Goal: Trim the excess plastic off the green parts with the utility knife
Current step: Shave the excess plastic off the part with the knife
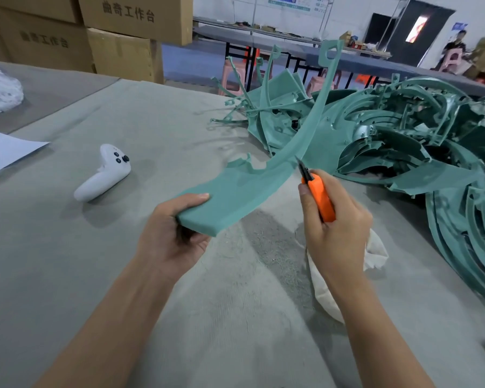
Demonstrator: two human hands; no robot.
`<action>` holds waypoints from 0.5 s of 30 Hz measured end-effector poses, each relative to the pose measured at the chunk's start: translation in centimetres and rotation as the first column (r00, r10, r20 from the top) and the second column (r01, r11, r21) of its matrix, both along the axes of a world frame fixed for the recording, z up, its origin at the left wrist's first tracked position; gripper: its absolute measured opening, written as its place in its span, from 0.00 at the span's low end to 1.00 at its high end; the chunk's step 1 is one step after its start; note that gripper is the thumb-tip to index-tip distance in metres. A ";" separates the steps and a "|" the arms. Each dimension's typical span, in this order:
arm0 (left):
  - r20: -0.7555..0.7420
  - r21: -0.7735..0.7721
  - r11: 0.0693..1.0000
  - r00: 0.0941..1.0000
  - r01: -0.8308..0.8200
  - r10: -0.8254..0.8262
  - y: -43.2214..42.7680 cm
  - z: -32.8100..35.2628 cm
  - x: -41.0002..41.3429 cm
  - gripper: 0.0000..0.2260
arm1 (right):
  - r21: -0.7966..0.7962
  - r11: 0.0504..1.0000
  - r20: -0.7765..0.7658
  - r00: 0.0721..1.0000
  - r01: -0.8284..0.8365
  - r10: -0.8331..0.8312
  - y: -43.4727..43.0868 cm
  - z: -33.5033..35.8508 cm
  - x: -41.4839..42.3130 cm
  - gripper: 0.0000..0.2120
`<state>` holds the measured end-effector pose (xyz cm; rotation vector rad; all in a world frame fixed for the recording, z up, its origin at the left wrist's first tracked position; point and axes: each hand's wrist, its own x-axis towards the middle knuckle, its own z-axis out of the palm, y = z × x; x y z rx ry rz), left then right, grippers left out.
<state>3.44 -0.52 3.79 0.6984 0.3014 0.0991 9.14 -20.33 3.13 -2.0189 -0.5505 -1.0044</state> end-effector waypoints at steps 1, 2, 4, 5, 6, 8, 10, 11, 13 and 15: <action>0.004 -0.012 1.000 1.000 -0.001 0.001 0.0 0.0 0.0 0.11 | -0.014 1.000 0.010 1.000 -0.008 0.008 0.1 -0.1 -0.1 0.12; 0.010 -0.030 1.000 1.000 -0.004 0.004 0.1 0.0 0.0 0.12 | -0.027 0.999 0.023 0.999 -0.027 0.028 0.3 -0.3 -0.3 0.12; 0.023 -0.077 0.997 1.000 -0.007 0.009 0.2 0.0 0.0 0.13 | -0.068 0.994 0.057 0.994 -0.088 0.092 0.6 -0.5 -0.7 0.12; 0.025 -0.095 0.995 1.000 -0.011 0.014 0.2 0.0 0.0 0.13 | -0.103 0.988 0.076 0.990 -0.115 0.123 0.8 -0.6 -0.9 0.12; 0.025 -0.099 0.995 0.999 -0.018 0.020 0.2 0.0 0.0 0.13 | -0.136 0.982 0.091 0.985 -0.132 0.145 0.9 -0.7 -1.1 0.12; 0.025 -0.074 0.997 0.999 -0.024 0.026 0.2 0.0 0.0 0.12 | -0.120 0.983 0.108 0.983 -0.137 0.150 1.0 -0.6 -1.2 0.12; 0.028 -0.041 0.999 0.999 -0.022 0.023 0.1 0.1 0.0 0.12 | -0.021 0.994 0.099 0.989 -0.106 0.107 0.9 -0.4 -0.9 0.12; 0.028 -0.030 0.999 0.999 -0.021 0.022 0.1 0.1 0.0 0.12 | 0.015 0.997 0.085 0.993 -0.081 0.079 0.8 -0.3 -0.7 0.12; 0.032 -0.028 0.999 0.999 -0.021 0.022 0.0 0.1 0.0 0.12 | 0.036 0.998 0.058 0.997 -0.049 0.047 0.7 -0.3 -0.4 0.12; 0.037 -0.036 0.999 0.999 -0.026 0.027 0.0 0.0 0.0 0.12 | 0.034 0.997 0.048 0.997 -0.065 0.063 0.9 -0.6 -0.5 0.12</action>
